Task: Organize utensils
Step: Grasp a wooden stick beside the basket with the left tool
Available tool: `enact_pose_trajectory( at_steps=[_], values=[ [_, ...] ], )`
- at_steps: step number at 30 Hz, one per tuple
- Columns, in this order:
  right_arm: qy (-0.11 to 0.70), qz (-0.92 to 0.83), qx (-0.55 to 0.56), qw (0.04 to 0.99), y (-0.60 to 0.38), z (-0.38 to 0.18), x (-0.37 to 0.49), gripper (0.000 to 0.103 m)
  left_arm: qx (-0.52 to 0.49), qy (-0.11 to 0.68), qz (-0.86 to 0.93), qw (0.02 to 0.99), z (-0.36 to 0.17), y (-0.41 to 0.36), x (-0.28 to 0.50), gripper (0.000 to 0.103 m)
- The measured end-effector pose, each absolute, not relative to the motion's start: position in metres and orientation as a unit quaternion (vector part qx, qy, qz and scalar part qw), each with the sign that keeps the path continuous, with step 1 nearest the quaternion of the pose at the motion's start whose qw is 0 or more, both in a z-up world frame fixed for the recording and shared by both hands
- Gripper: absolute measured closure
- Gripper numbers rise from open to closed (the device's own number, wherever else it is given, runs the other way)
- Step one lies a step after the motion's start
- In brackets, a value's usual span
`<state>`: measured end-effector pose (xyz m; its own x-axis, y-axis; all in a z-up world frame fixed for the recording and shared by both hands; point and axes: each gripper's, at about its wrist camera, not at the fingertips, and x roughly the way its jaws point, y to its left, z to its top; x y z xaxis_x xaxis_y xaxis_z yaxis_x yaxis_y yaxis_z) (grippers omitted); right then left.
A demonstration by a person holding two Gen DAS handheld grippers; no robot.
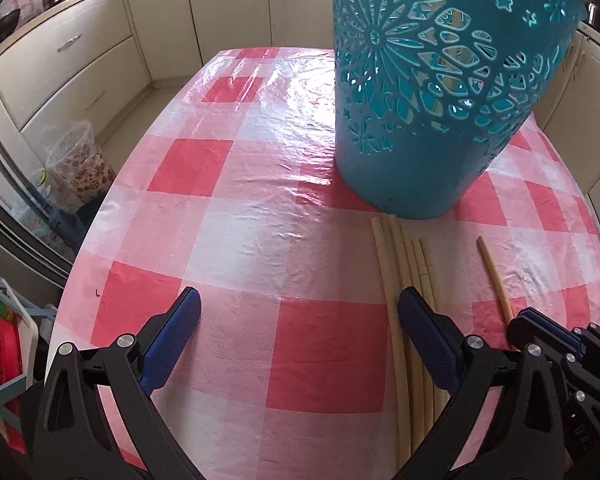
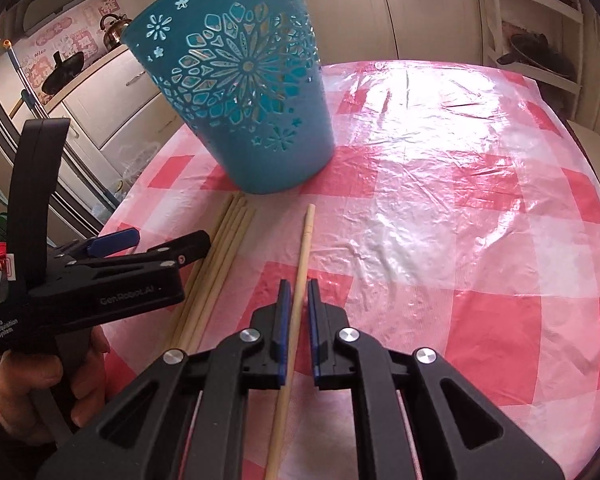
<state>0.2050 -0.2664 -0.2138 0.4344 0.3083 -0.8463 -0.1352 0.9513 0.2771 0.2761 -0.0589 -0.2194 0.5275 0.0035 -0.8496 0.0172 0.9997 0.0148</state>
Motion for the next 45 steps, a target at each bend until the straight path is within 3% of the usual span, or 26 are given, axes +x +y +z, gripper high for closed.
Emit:
enact_pose_trajectory(
  at_steps=[7,13,24,27,31,35,39,45],
  values=[
    [0.518,0.134,0.091,0.840,-0.268,-0.213,0.204,0.094,0.015,0.486,0.006,0.874,-0.218,-0.060,0.282,0.009],
    [0.518,0.134,0.094,0.840,-0.266,-0.215,0.206,0.093,0.034,0.472,-0.051,0.879,-0.216,-0.064,0.285,0.022],
    [0.516,0.140,0.091,0.840,-0.260,-0.214,0.207,0.083,0.102,0.471,-0.100,0.870,-0.212,-0.050,0.281,0.023],
    [0.515,0.140,0.091,0.841,-0.260,-0.214,0.207,0.082,0.083,0.472,-0.115,0.870,-0.211,-0.052,0.286,0.037],
    [0.515,0.141,0.091,0.840,-0.259,-0.214,0.207,0.082,0.088,0.463,-0.164,0.867,-0.210,-0.066,0.286,0.064],
    [0.516,0.143,0.094,0.839,-0.260,-0.214,0.208,0.081,0.109,0.457,-0.220,0.855,-0.209,-0.073,0.279,0.080],
    [0.516,0.146,0.098,0.838,-0.261,-0.214,0.209,0.078,0.141,0.446,-0.285,0.836,-0.209,-0.073,0.270,0.088],
    [0.516,0.147,0.099,0.838,-0.261,-0.213,0.209,0.077,0.199,0.446,-0.314,0.814,-0.206,-0.073,0.256,0.089]
  ],
)
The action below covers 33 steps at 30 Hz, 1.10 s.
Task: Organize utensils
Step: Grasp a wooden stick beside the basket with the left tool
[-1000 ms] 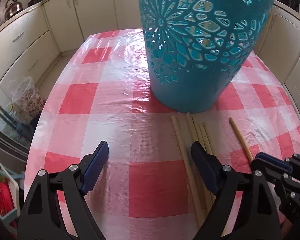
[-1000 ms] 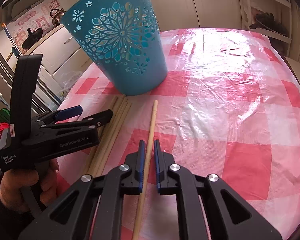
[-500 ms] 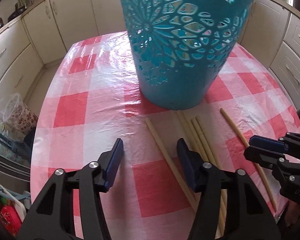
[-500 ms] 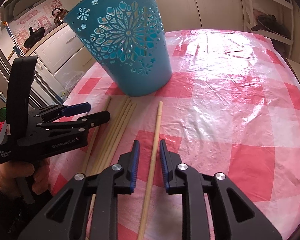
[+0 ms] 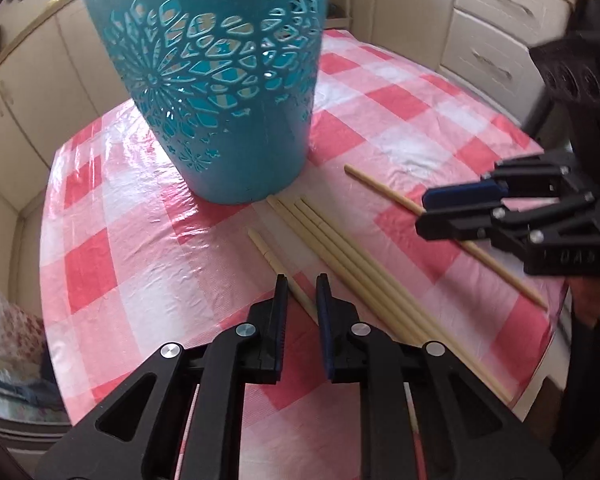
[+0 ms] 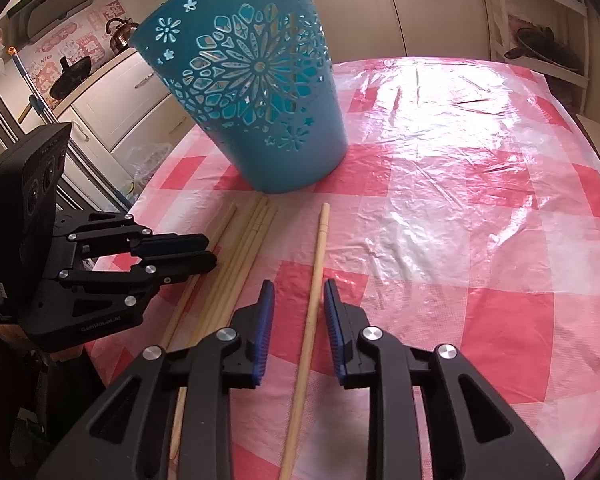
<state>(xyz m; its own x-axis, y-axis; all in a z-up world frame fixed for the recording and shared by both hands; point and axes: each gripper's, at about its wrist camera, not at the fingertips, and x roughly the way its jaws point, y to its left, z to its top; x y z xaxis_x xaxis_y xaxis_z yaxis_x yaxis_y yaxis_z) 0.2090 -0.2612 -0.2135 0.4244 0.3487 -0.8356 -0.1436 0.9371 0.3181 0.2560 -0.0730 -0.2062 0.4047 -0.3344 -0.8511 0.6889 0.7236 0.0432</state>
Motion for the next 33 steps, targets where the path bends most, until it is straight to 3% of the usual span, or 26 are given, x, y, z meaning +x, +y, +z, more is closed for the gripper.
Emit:
enact_pose_trajectory(
  at_steps=[3,5,8,12,13,16,17,33],
  values=[
    [0.516,0.146,0.097,0.839,-0.261,-0.214,0.209,0.077,0.207,0.450,-0.279,0.823,-0.206,-0.072,0.259,0.088],
    [0.515,0.146,0.097,0.839,-0.261,-0.214,0.209,0.077,0.190,0.457,-0.244,0.834,-0.205,-0.070,0.267,0.072],
    [0.514,0.146,0.095,0.840,-0.260,-0.215,0.208,0.077,0.141,0.472,-0.203,0.846,-0.206,-0.063,0.277,0.061],
    [0.512,0.147,0.091,0.841,-0.259,-0.215,0.208,0.077,0.090,0.478,-0.164,0.858,-0.207,-0.060,0.280,0.060],
    [0.512,0.147,0.092,0.841,-0.259,-0.215,0.208,0.076,0.084,0.474,-0.156,0.863,-0.207,-0.062,0.278,0.062],
    [0.512,0.149,0.091,0.841,-0.258,-0.215,0.208,0.075,0.069,0.467,-0.148,0.869,-0.207,-0.064,0.274,0.091],
    [0.512,0.149,0.091,0.841,-0.258,-0.215,0.208,0.075,0.061,0.468,-0.149,0.869,-0.207,-0.064,0.274,0.096],
    [0.510,0.150,0.074,0.844,-0.255,-0.216,0.208,0.074,0.032,0.469,-0.130,0.873,-0.208,-0.064,0.278,0.098]
  ],
)
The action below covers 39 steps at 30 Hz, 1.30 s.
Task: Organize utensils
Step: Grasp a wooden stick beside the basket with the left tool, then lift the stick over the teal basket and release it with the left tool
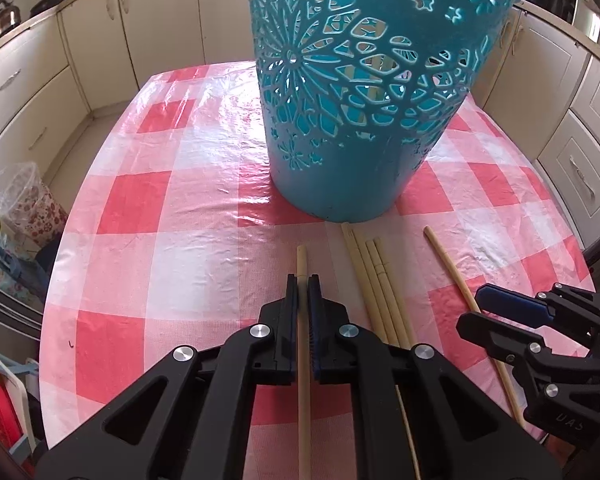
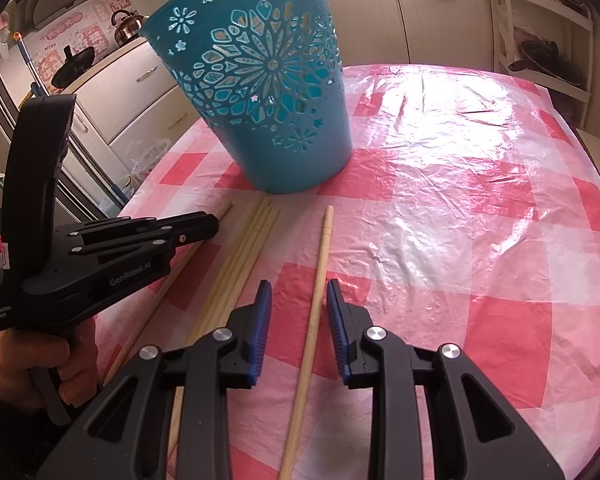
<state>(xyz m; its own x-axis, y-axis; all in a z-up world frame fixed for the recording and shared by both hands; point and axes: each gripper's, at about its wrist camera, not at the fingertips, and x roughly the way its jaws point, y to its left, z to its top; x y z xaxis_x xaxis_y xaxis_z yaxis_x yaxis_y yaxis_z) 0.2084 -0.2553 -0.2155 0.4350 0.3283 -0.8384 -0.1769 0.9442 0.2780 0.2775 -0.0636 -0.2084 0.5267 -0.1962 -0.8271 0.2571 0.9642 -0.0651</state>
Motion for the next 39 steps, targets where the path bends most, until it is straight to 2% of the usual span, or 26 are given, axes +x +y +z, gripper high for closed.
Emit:
enact_pose_trajectory(
  at_steps=[7,23,39],
  values=[
    [0.507,0.151,0.071,0.845,-0.253,-0.217,0.208,0.073,0.012,0.461,-0.128,0.878,-0.205,-0.056,0.274,0.098],
    [0.502,0.145,0.062,0.851,-0.251,-0.217,0.207,0.069,-0.003,0.395,-0.143,0.908,-0.156,-0.038,0.237,0.098],
    [0.502,0.139,0.057,0.852,-0.249,-0.215,0.205,0.069,-0.077,0.279,-0.189,0.938,-0.053,-0.009,0.200,0.098]
  ],
)
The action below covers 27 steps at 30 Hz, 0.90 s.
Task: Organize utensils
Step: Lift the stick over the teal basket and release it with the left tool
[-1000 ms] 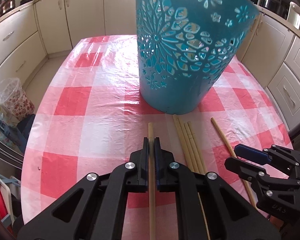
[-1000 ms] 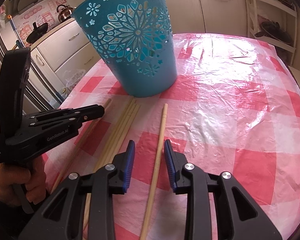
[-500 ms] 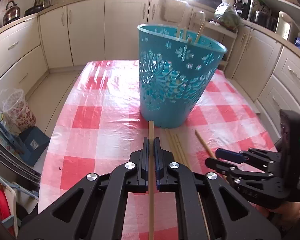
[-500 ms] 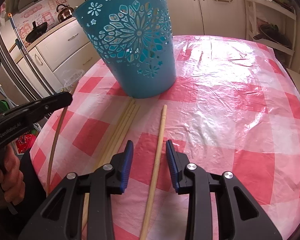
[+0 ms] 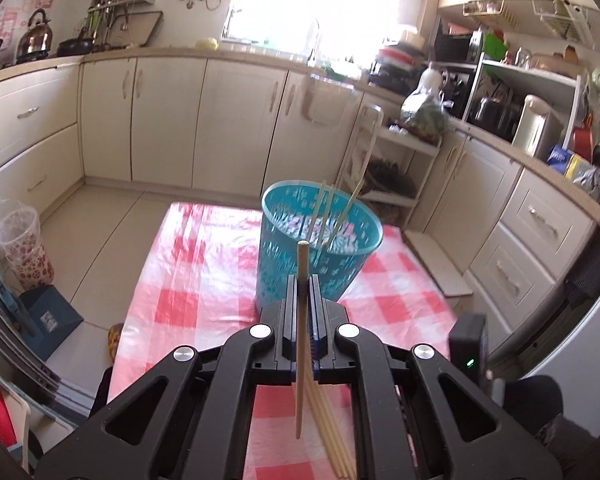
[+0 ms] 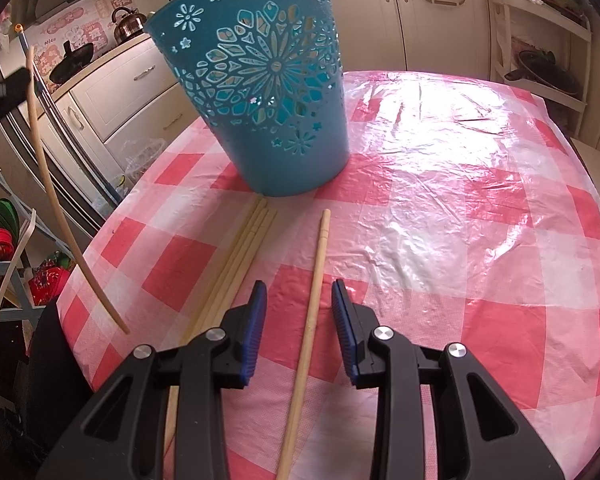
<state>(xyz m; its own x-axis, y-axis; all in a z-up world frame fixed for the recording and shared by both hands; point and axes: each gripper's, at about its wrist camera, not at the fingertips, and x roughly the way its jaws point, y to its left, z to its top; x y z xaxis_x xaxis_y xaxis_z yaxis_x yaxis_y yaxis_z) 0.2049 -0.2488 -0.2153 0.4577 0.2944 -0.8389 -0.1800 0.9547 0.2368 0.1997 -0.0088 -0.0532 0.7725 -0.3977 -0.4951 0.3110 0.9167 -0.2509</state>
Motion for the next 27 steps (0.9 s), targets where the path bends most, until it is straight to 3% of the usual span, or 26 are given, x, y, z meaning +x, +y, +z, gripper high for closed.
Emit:
enact_pose_trajectory(
  at_steps=[16,27],
  values=[
    [0.501,0.139,0.060,0.852,-0.249,-0.215,0.205,0.069,-0.051,0.210,-0.218,0.952,0.023,-0.022,0.186,0.098],
    [0.501,0.143,0.069,0.851,-0.252,-0.215,0.205,0.069,-0.039,0.124,-0.199,0.971,0.091,-0.039,0.236,0.098]
  ],
)
